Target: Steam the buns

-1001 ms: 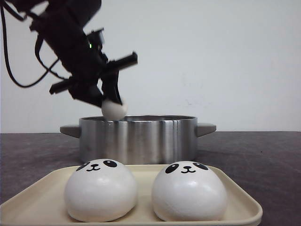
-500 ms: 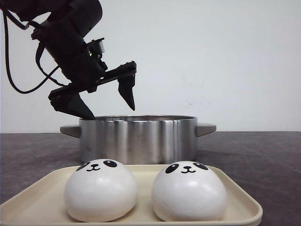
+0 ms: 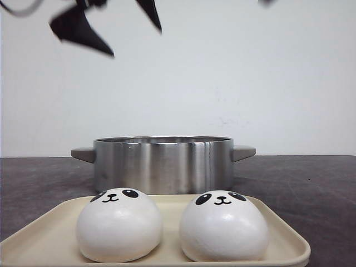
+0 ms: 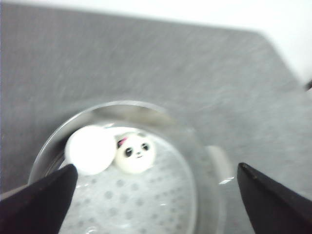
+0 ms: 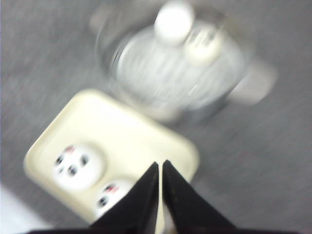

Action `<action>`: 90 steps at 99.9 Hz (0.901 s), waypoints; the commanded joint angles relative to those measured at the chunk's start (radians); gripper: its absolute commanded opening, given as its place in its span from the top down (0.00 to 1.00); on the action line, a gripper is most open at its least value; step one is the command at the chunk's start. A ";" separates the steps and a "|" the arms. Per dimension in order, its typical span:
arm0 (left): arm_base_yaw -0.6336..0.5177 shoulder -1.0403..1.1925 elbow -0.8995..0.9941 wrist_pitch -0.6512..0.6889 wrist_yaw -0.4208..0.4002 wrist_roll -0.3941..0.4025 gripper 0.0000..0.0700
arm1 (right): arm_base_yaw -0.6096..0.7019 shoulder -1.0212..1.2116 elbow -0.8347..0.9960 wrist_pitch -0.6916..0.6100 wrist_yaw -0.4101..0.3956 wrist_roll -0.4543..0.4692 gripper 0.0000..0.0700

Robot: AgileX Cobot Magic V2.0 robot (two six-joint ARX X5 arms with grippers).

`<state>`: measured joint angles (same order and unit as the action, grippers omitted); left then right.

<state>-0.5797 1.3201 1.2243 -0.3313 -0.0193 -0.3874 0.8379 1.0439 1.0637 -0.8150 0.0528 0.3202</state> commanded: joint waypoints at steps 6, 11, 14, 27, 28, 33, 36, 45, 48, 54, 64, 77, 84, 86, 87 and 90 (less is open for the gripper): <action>-0.032 -0.092 0.023 -0.039 0.000 0.007 0.10 | 0.019 0.046 -0.111 0.080 -0.134 0.172 0.66; -0.042 -0.130 0.023 -0.058 0.000 0.008 0.10 | 0.026 0.071 -0.138 0.084 -0.161 0.195 0.40; -0.047 -0.152 0.023 -0.071 0.000 0.008 0.10 | 0.033 0.094 -0.150 0.080 -0.163 0.199 0.30; -0.066 -0.224 0.023 -0.108 0.000 0.006 0.10 | 0.053 0.183 -0.155 0.071 -0.161 0.196 0.29; -0.068 -0.229 0.023 -0.110 0.000 0.006 0.10 | 0.054 0.190 -0.155 0.073 -0.161 0.196 0.29; -0.073 -0.248 0.023 -0.119 -0.001 0.006 0.10 | 0.059 0.224 -0.155 0.091 -0.161 0.195 0.29; -0.076 -0.255 0.023 -0.122 -0.001 0.006 0.10 | 0.062 0.243 -0.155 0.103 -0.161 0.192 0.29; -0.083 -0.271 0.023 -0.133 -0.001 0.007 0.10 | 0.066 0.302 -0.155 0.135 -0.168 0.192 0.29; -0.083 -0.275 0.023 -0.138 -0.001 0.007 0.10 | 0.067 0.320 -0.155 0.142 -0.177 0.192 0.29; -0.083 -0.276 0.023 -0.150 -0.001 0.007 0.10 | 0.069 0.359 -0.155 0.152 -0.189 0.192 0.30; -0.083 -0.275 0.023 -0.174 -0.001 0.006 0.10 | 0.072 0.415 -0.155 0.162 -0.206 0.188 0.30; -0.083 -0.275 0.023 -0.189 -0.001 0.008 0.10 | 0.072 0.470 -0.155 0.186 -0.210 0.183 0.54; -0.083 -0.275 0.023 -0.188 -0.001 0.007 0.10 | 0.072 0.479 -0.155 0.208 -0.211 0.152 1.00; -0.083 -0.275 0.023 -0.188 -0.001 0.007 0.10 | 0.072 0.479 -0.155 0.215 -0.210 0.145 0.98; -0.083 -0.275 0.023 -0.188 -0.001 0.007 0.10 | 0.072 0.479 -0.154 0.219 -0.210 0.143 0.97; -0.083 -0.275 0.023 -0.188 -0.001 0.007 0.10 | 0.072 0.478 -0.152 0.230 -0.211 0.143 0.99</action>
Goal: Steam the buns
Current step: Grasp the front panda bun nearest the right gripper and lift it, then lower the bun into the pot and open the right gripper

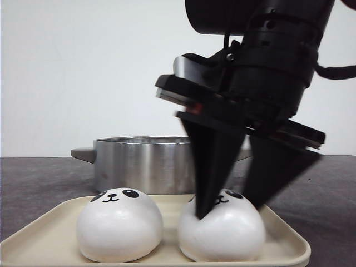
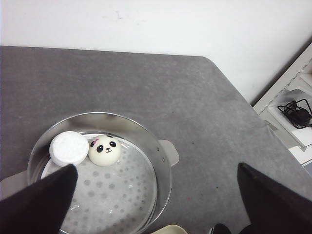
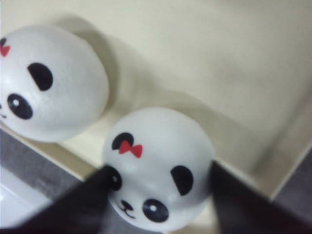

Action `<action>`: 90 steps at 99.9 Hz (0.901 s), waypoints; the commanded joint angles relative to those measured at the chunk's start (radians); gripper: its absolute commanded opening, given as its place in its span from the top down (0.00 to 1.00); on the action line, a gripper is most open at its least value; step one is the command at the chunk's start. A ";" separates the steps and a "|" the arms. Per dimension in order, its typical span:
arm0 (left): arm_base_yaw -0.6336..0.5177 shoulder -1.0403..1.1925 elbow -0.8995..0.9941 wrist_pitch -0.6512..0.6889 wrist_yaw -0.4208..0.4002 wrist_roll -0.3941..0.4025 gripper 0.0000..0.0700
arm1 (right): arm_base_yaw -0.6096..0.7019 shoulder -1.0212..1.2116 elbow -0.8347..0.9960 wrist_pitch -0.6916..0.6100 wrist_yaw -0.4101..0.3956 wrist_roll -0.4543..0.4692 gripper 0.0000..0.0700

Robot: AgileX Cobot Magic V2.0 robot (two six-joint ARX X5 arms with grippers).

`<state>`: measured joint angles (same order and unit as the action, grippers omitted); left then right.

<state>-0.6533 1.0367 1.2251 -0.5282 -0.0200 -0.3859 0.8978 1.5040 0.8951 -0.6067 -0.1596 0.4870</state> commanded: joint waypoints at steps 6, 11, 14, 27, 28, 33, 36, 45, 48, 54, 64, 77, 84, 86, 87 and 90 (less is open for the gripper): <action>-0.009 0.009 0.023 0.008 0.000 0.006 0.10 | 0.011 0.008 0.032 0.028 0.002 -0.023 0.99; -0.009 0.008 0.023 0.008 0.000 0.006 0.10 | 0.008 -0.010 0.062 0.016 0.002 -0.027 0.99; -0.009 0.008 0.023 0.007 0.000 0.006 0.10 | 0.008 -0.023 0.086 0.005 0.004 -0.031 0.99; -0.009 0.008 0.023 0.006 0.000 0.007 0.10 | 0.008 -0.083 0.244 -0.011 0.029 -0.065 0.99; -0.009 0.008 0.023 0.006 0.000 0.008 0.10 | 0.008 -0.086 0.257 -0.012 0.033 -0.069 0.99; -0.009 0.008 0.023 0.006 0.000 0.009 0.10 | 0.008 -0.091 0.333 -0.016 0.062 -0.096 0.99; -0.009 0.008 0.023 0.006 0.000 0.012 0.10 | 0.006 -0.091 0.388 -0.023 0.092 -0.117 0.99; -0.009 0.008 0.023 0.006 -0.002 0.024 0.10 | -0.007 -0.090 0.493 -0.017 0.183 -0.187 0.99; -0.009 0.008 0.023 0.006 -0.003 0.031 0.10 | -0.013 -0.086 0.518 -0.005 0.212 -0.209 0.99; -0.009 0.008 0.023 0.006 -0.003 0.036 0.10 | -0.029 -0.072 0.549 0.026 0.238 -0.240 0.99; -0.009 0.009 0.023 0.011 -0.008 0.038 0.10 | -0.085 -0.041 0.554 0.052 0.237 -0.245 0.99; -0.009 0.009 0.023 0.027 -0.010 0.039 0.10 | -0.164 0.057 0.553 0.018 0.210 -0.245 0.99; -0.009 0.009 0.023 0.030 -0.010 0.040 0.10 | -0.198 0.122 0.553 0.005 0.161 -0.245 0.99; -0.009 0.009 0.023 0.029 -0.010 0.042 0.10 | -0.206 0.143 0.553 0.003 0.145 -0.245 0.99; -0.009 0.009 0.023 0.029 -0.010 0.042 0.10 | -0.209 0.153 0.553 0.003 0.137 -0.245 0.99; -0.009 0.009 0.023 0.027 -0.010 0.045 0.10 | -0.220 0.184 0.553 0.001 0.118 -0.245 0.99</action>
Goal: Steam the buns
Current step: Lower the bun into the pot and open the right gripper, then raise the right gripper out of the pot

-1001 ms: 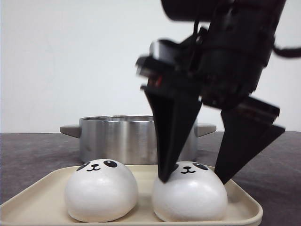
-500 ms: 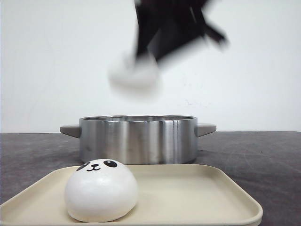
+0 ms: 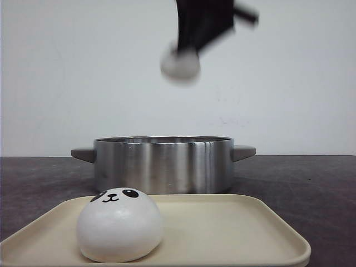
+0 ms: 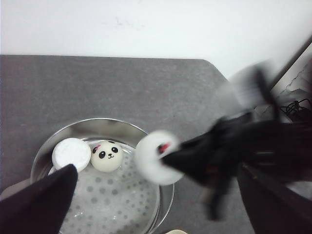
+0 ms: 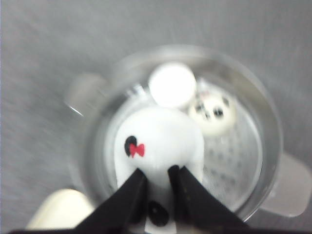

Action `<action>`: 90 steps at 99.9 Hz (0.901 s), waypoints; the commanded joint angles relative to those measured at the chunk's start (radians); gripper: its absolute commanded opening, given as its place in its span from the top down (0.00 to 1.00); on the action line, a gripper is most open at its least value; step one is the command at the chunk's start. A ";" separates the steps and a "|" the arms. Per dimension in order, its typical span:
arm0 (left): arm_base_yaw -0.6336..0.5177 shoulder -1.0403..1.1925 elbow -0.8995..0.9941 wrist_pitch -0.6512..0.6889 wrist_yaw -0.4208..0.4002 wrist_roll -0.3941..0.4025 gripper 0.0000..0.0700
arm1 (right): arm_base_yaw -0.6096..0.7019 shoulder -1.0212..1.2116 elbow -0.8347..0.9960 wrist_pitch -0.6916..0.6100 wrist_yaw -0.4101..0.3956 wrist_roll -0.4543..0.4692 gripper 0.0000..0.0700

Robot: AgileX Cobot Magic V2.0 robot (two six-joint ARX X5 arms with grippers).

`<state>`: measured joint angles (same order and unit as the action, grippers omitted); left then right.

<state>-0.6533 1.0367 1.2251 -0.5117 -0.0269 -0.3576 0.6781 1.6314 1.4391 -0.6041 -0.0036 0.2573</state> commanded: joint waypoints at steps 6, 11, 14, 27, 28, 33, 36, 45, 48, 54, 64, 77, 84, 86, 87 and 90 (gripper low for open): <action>-0.009 0.010 0.023 0.010 -0.003 0.023 0.10 | -0.016 0.113 0.009 -0.005 -0.059 -0.016 0.99; -0.009 0.010 0.023 0.010 -0.003 0.032 0.10 | -0.026 0.154 0.009 -0.006 -0.060 -0.014 0.99; -0.009 0.010 0.023 0.010 -0.003 0.034 0.10 | -0.031 0.174 0.009 -0.008 -0.060 -0.013 0.99; -0.009 0.010 0.023 0.002 -0.003 0.036 0.10 | -0.041 0.224 0.009 -0.010 -0.061 -0.007 0.90; -0.009 0.010 0.023 0.002 -0.003 0.036 0.10 | -0.041 0.225 0.009 -0.010 -0.061 -0.007 0.87; -0.009 0.010 0.023 -0.007 -0.003 0.036 0.10 | -0.044 0.225 0.009 -0.008 -0.061 -0.011 0.68; -0.009 0.010 0.023 -0.018 -0.003 0.035 0.10 | -0.044 0.225 0.009 -0.004 -0.060 -0.014 0.56; -0.009 0.010 0.023 -0.064 -0.003 0.035 0.11 | -0.044 0.225 0.009 0.007 -0.060 -0.027 0.35; -0.009 0.010 0.023 -0.090 -0.003 0.035 0.11 | -0.047 0.225 0.009 0.008 -0.060 -0.027 0.33; -0.009 0.010 0.022 -0.142 -0.003 0.036 0.11 | -0.054 0.225 0.009 0.007 -0.061 -0.026 0.32; -0.009 0.010 0.017 -0.216 -0.001 0.036 0.11 | -0.063 0.224 0.010 0.007 -0.080 -0.026 0.32; -0.009 0.010 -0.029 -0.269 0.006 0.036 0.11 | -0.074 0.192 0.019 0.000 -0.118 -0.026 0.42; -0.010 0.010 -0.082 -0.273 0.035 0.029 0.11 | -0.074 0.150 0.027 -0.005 -0.143 -0.027 0.86; -0.010 0.010 -0.104 -0.270 0.053 0.025 0.11 | -0.074 0.128 0.029 -0.006 -0.151 -0.027 1.00; -0.011 0.010 -0.109 -0.269 0.057 0.024 0.11 | -0.074 0.123 0.029 -0.006 -0.153 -0.027 1.00; -0.011 0.010 -0.136 -0.265 0.082 0.020 0.11 | -0.072 0.093 0.030 -0.005 -0.154 -0.028 0.98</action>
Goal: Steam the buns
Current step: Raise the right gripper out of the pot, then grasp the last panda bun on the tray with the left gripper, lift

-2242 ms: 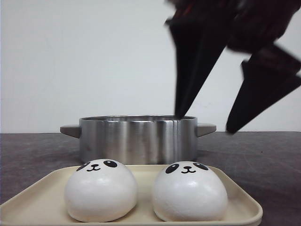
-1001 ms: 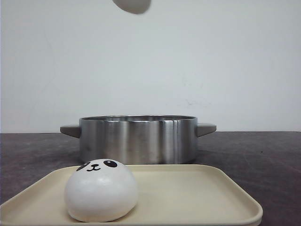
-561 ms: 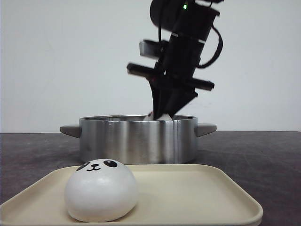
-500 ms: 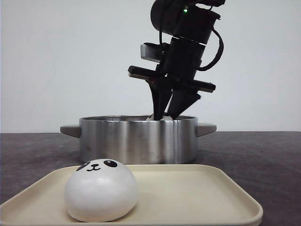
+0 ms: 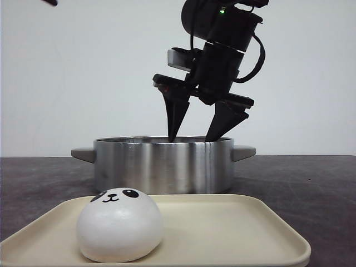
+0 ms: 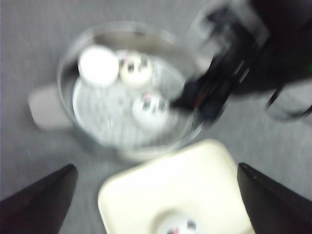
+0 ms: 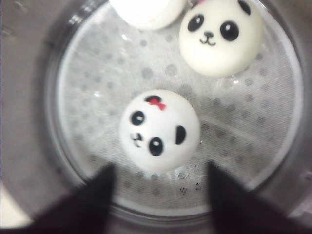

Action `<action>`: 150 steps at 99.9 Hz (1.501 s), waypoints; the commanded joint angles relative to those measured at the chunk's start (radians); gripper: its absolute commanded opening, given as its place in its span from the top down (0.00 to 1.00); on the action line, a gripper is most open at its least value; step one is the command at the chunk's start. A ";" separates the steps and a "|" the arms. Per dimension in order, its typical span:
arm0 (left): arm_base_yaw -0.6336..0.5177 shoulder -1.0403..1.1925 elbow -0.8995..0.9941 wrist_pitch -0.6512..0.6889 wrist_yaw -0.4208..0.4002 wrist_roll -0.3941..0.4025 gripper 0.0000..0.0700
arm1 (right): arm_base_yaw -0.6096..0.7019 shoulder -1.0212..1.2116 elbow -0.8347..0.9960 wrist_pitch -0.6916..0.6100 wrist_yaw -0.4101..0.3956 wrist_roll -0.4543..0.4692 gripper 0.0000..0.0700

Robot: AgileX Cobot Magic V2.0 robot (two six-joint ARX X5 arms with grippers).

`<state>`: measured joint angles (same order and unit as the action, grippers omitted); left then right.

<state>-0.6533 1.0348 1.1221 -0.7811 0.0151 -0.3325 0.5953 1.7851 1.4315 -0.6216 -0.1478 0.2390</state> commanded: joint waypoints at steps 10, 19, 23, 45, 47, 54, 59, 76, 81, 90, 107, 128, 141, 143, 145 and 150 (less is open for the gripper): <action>-0.027 0.021 -0.129 0.027 0.106 -0.042 0.11 | 0.032 -0.176 0.041 0.024 -0.008 -0.002 0.98; -0.051 0.035 -0.204 0.059 0.129 -0.080 0.11 | 0.063 -0.288 0.041 0.031 -0.006 0.000 0.98; -0.065 0.045 -0.231 0.074 0.138 -0.089 0.11 | 0.079 -0.338 0.041 0.036 -0.002 0.000 0.98; -0.151 0.154 -0.280 0.120 0.143 -0.100 0.10 | 0.166 -0.537 0.041 0.106 0.039 -0.001 0.98; -0.160 0.167 -0.280 0.126 0.143 -0.100 0.10 | 0.169 -0.547 0.041 0.111 0.039 -0.001 0.98; -0.186 0.212 -0.280 0.151 0.143 -0.100 0.10 | 0.180 -0.583 0.041 0.124 0.040 -0.001 0.98; -0.203 0.252 -0.280 0.174 0.143 -0.101 0.10 | 0.184 -0.603 0.041 0.126 0.040 -0.001 0.98; -0.235 0.366 -0.280 0.224 0.143 -0.105 0.10 | 0.188 -0.642 0.041 0.104 0.040 0.009 0.98; -0.238 0.391 -0.280 0.235 0.143 -0.107 0.10 | 0.188 -0.647 0.041 0.097 0.039 0.011 0.98; -0.238 0.436 -0.280 0.260 0.139 -0.107 0.10 | 0.188 -0.655 0.041 0.083 0.040 0.012 0.98; -0.238 0.497 -0.280 0.280 0.130 -0.124 0.17 | 0.191 -0.657 0.041 0.058 0.039 0.014 0.98; -0.242 0.509 -0.277 0.273 0.126 -0.126 0.99 | 0.195 -0.657 0.041 0.029 0.040 0.008 0.98; -0.242 0.446 -0.239 0.278 0.126 -0.124 0.99 | 0.195 -0.657 0.041 0.014 0.043 -0.004 0.98; -0.242 0.435 -0.232 0.280 0.126 -0.124 0.99 | 0.195 -0.657 0.041 0.011 0.043 -0.008 0.98; -0.242 0.420 -0.223 0.283 0.124 -0.124 0.99 | 0.195 -0.657 0.041 0.009 0.043 -0.013 0.98; -0.242 0.383 -0.194 0.294 0.108 -0.121 0.99 | 0.195 -0.657 0.041 0.007 0.044 -0.019 0.98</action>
<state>-0.8825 1.4616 0.8669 -0.5205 0.1356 -0.4564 0.7788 1.1263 1.4551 -0.6224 -0.1055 0.2367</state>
